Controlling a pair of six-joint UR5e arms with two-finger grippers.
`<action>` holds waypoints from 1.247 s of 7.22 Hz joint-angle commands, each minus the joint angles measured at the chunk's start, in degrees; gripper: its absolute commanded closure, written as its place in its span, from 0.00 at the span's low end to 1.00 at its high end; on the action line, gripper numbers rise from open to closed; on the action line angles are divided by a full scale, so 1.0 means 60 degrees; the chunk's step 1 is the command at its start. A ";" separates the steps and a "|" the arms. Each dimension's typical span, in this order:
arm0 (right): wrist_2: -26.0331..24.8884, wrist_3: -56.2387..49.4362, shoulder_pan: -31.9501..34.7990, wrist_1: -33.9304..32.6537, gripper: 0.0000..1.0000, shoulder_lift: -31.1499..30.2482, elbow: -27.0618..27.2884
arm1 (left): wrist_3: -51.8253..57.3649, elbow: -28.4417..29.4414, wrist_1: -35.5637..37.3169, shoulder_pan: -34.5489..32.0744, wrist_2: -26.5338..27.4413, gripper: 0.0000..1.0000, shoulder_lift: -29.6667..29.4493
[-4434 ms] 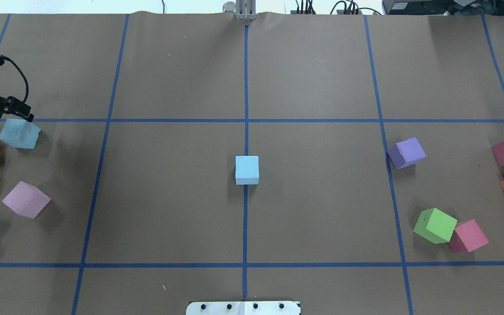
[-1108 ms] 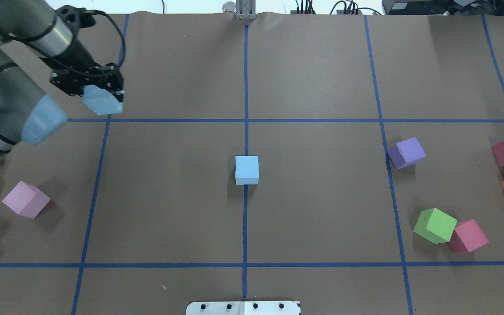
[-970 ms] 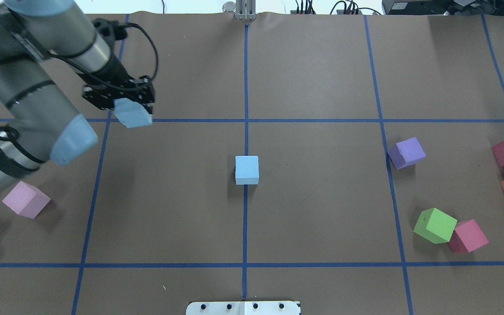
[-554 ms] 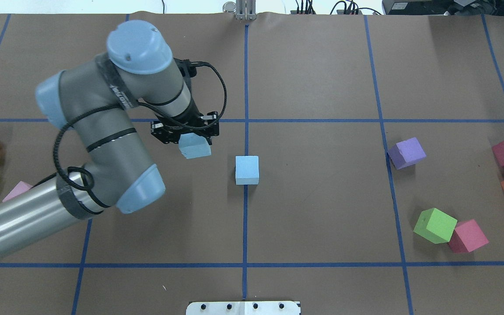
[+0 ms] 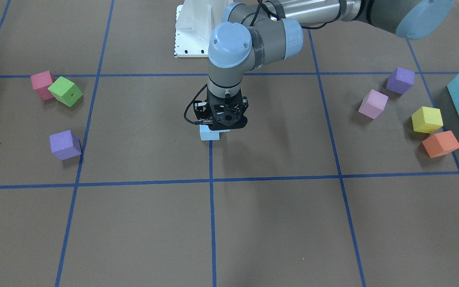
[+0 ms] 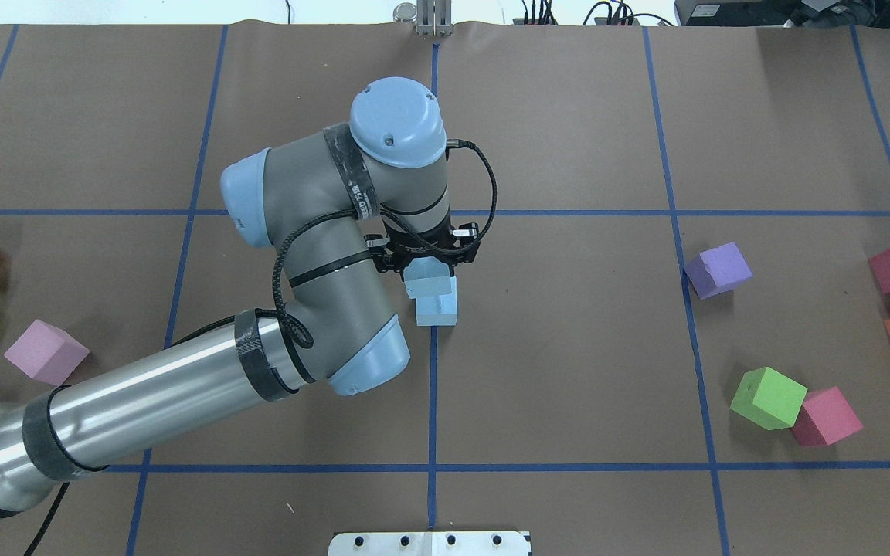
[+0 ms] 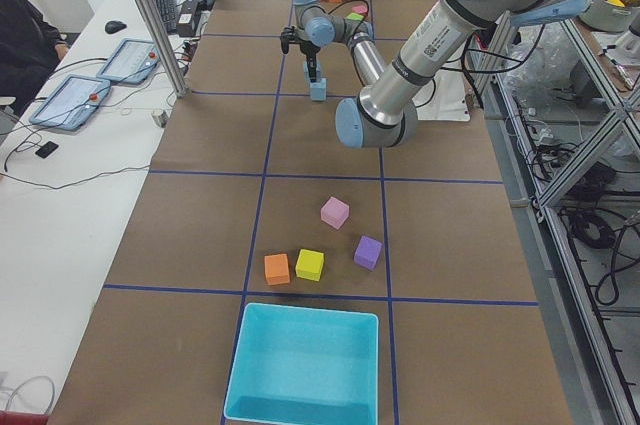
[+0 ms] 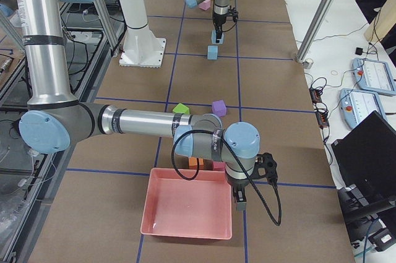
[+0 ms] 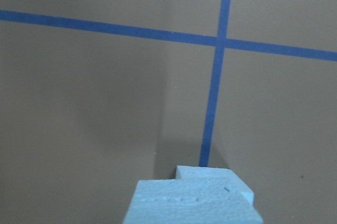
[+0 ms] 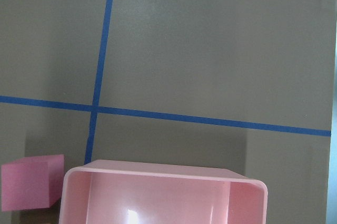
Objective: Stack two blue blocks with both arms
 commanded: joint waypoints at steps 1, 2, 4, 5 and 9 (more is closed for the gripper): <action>-0.0009 0.0000 0.0000 -0.0007 0.00 0.0000 -0.0010 | 0.0028 0.0435 -0.0367 0.0394 0.0319 0.32 -0.0073; -0.0009 0.0000 0.0000 -0.0007 0.00 0.0000 -0.0010 | 0.0072 0.0437 -0.0398 0.0440 0.0452 0.32 -0.0072; 0.0006 0.0000 0.0000 -0.0007 0.00 -0.0014 -0.0010 | 0.0495 0.0437 -0.0384 0.0441 0.0454 0.32 -0.0072; 0.0006 0.0000 0.0000 -0.0007 0.00 -0.0014 -0.0010 | 0.0497 0.0422 -0.0370 0.0441 0.0454 0.32 -0.0072; 0.0006 0.0015 0.0000 -0.0007 0.00 -0.0029 -0.0010 | 0.0729 0.0349 -0.0282 0.0383 0.0483 0.32 -0.0072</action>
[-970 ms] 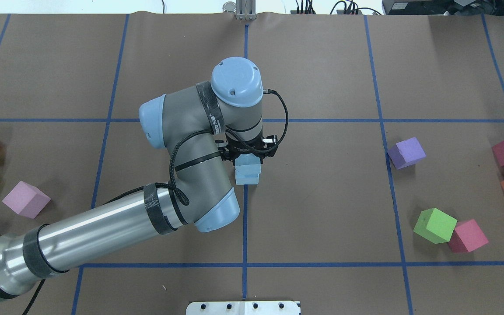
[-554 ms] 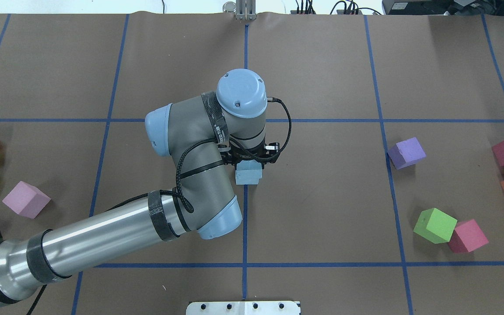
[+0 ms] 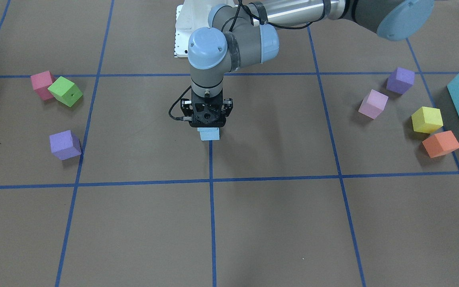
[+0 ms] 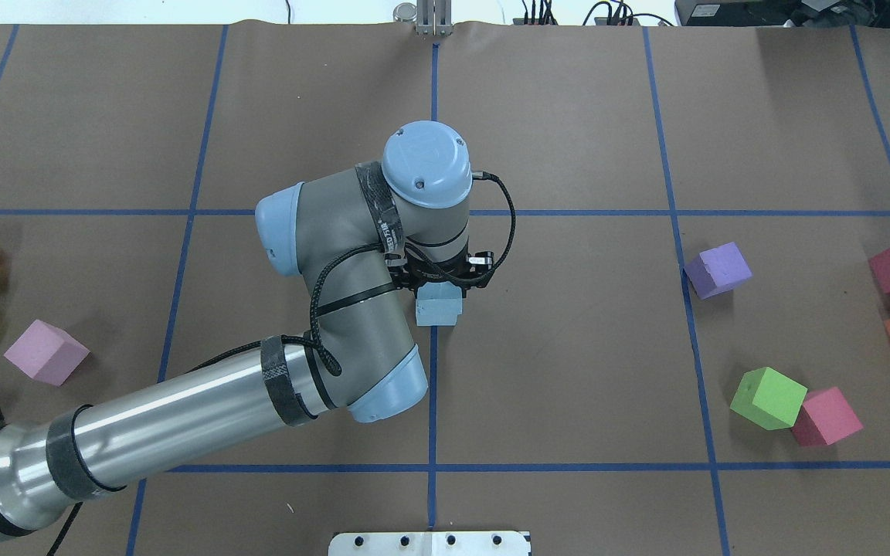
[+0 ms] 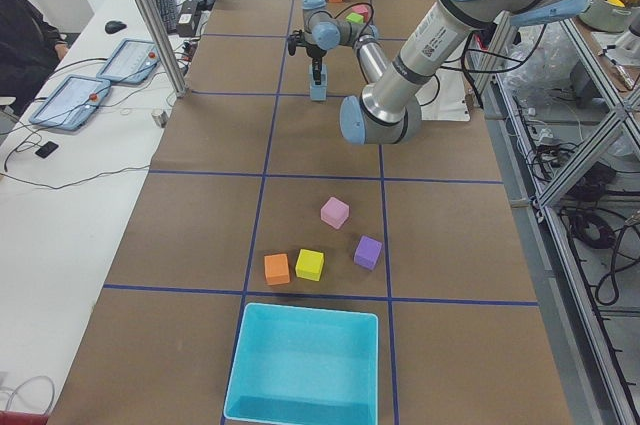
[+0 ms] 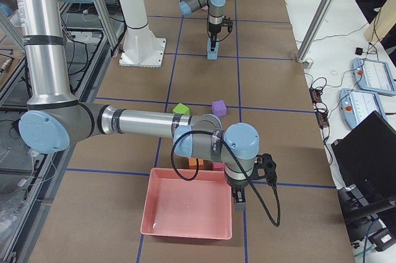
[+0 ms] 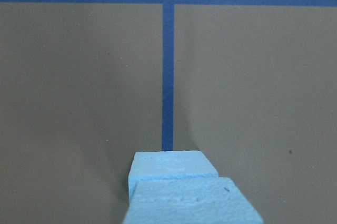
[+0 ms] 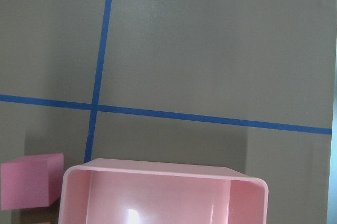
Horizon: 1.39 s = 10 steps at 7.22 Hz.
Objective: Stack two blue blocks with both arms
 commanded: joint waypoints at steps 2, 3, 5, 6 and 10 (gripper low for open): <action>0.0000 0.0049 0.0000 0.0000 0.00 -0.0001 0.0000 | 0.0324 -0.0054 0.0064 -0.0063 -0.0028 0.32 0.0044; 0.0000 0.0049 -0.0015 0.0000 0.00 -0.0001 0.0000 | 0.0324 -0.0054 0.0079 -0.0063 -0.0028 0.32 0.0044; 0.0000 0.0064 -0.0015 0.0000 0.00 -0.0001 0.0000 | 0.0324 -0.0083 0.0079 -0.0063 -0.0028 0.32 0.0117; 0.0000 0.0064 -0.0015 0.0000 0.00 -0.0001 0.0000 | 0.0324 -0.0112 0.0079 -0.0063 -0.0028 0.30 0.0161; 0.0029 0.0064 -0.0015 0.0000 0.00 -0.0015 0.0000 | 0.0280 -0.0492 0.0079 -0.0063 -0.0028 0.02 0.0352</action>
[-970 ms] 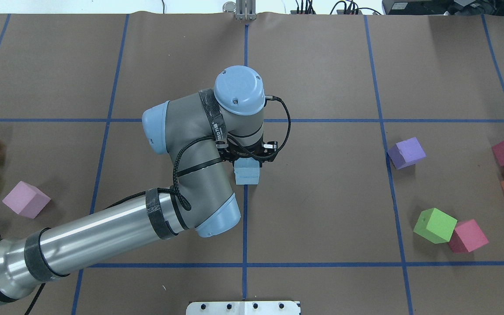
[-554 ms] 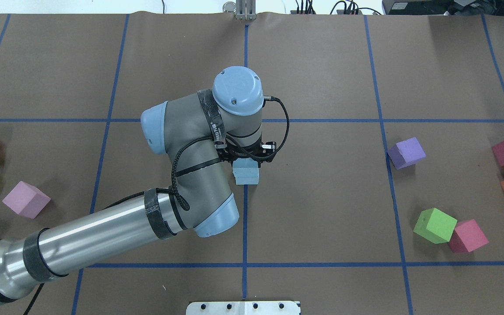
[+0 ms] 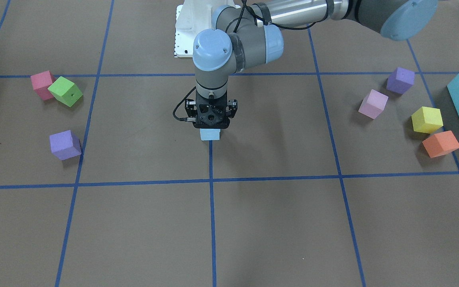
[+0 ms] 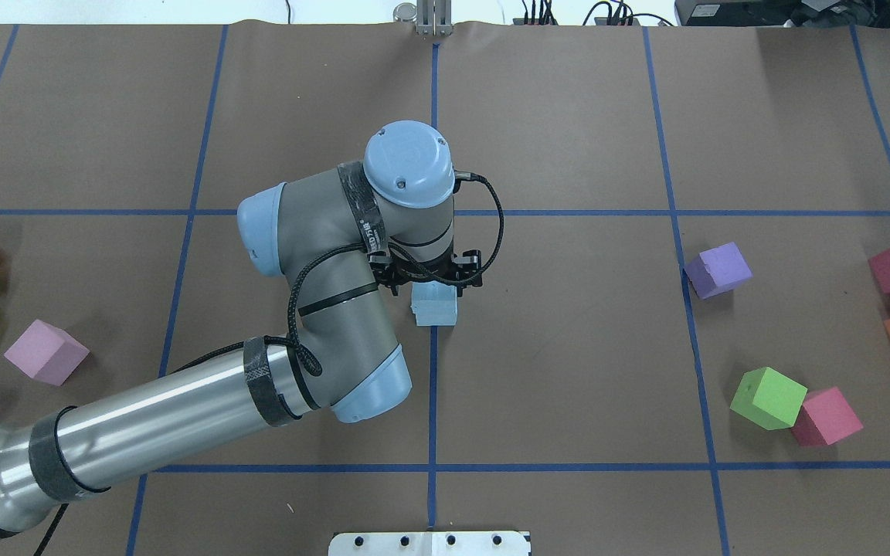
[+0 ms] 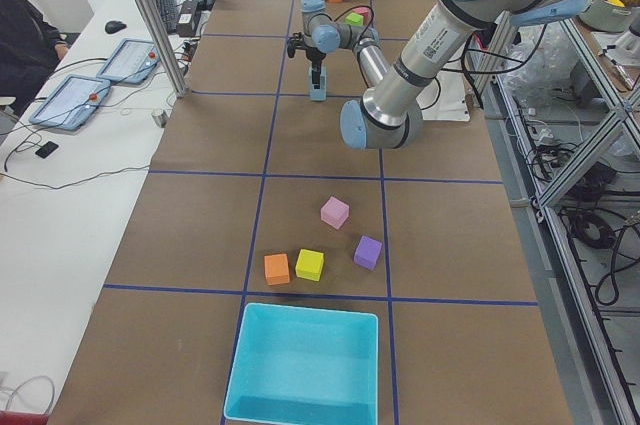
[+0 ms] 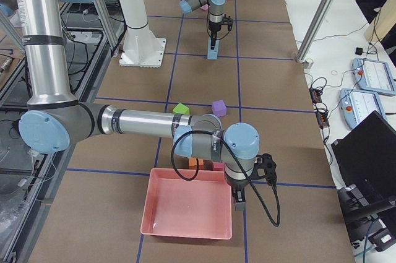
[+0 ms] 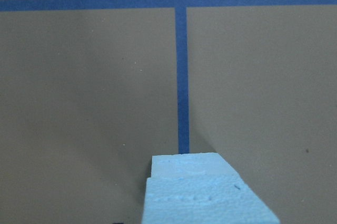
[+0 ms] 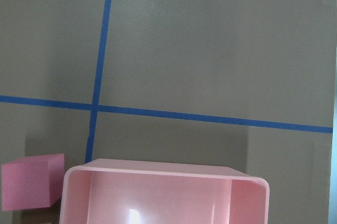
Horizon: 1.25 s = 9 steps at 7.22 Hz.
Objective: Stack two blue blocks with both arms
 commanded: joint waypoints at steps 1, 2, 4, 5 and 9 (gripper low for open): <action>0.0012 0.0000 0.0000 0.0000 0.00 -0.0011 0.0000 | -0.0058 -0.0442 0.0014 -0.0014 -0.0044 0.02 0.0030; 0.0012 0.0000 0.0000 0.0000 0.00 0.0004 0.0000 | -0.0087 -0.1097 0.0479 -0.0029 -0.0073 0.02 0.0016; 0.0012 0.0000 0.0000 0.0000 0.00 0.0018 0.0000 | 0.0044 -0.2475 0.1708 -0.0814 -0.0639 0.02 0.0016; -0.0003 0.0000 -0.0029 0.0000 0.00 0.0018 0.0000 | 0.0480 -0.3104 0.2337 -0.1661 -0.0993 0.02 0.0190; 0.0027 0.0264 -0.0337 0.0000 0.00 0.0033 0.0088 | 0.8653 -0.4286 0.3838 -0.6946 -0.3159 0.02 0.3701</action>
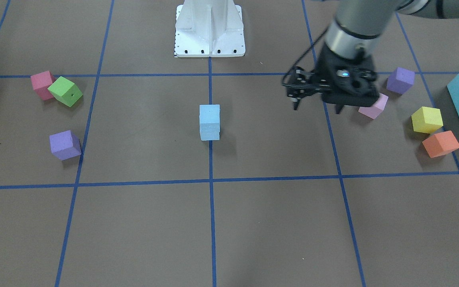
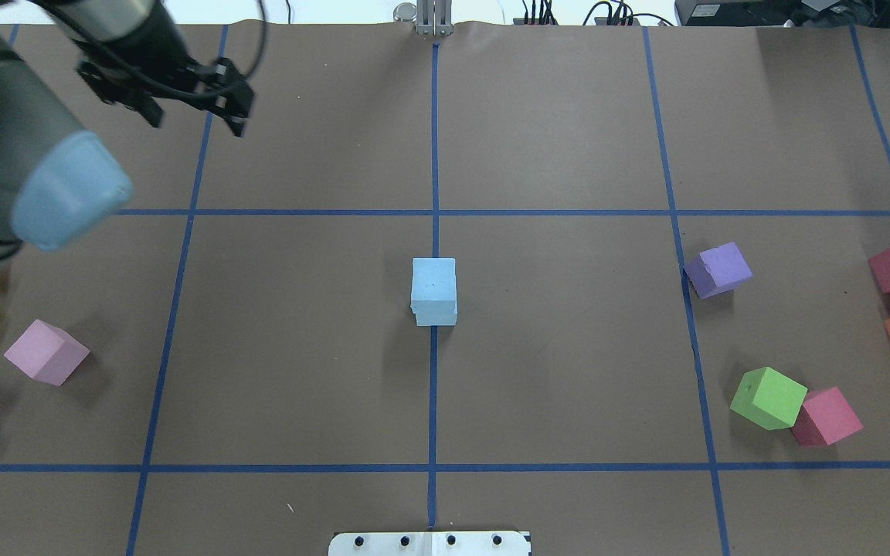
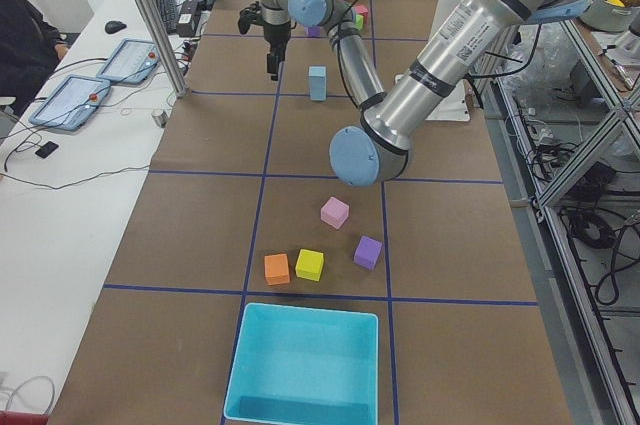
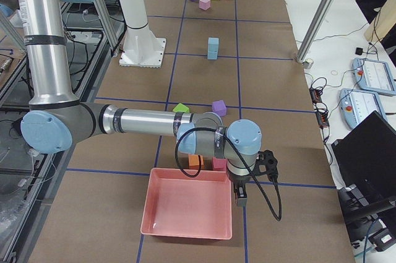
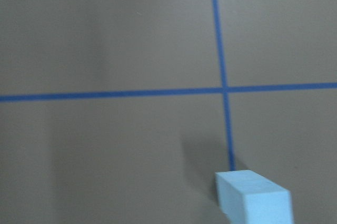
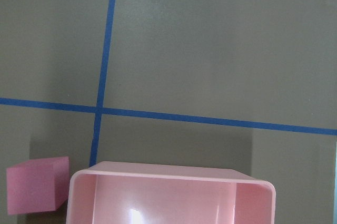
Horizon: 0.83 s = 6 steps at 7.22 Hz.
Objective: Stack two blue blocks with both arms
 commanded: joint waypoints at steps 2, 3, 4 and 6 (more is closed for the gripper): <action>0.0018 0.0061 -0.0061 -0.0011 0.00 -0.0002 -0.0007 | 0.5267 0.1392 -0.0048 -0.3092 -0.1020 0.02 0.1761; 0.0032 0.0062 -0.0104 -0.0011 0.00 0.0099 0.0036 | 0.6077 0.2110 -0.0151 -0.3636 -0.1165 0.02 0.1807; 0.0032 -0.0040 -0.0105 0.0003 0.00 0.0100 0.0037 | 0.6607 0.2741 -0.0544 -0.4033 -0.1413 0.02 0.1981; 0.0062 -0.0113 -0.0134 0.1036 0.00 -0.0030 -0.0080 | 0.7123 0.4234 -0.2600 -0.4474 -0.1752 0.02 0.2667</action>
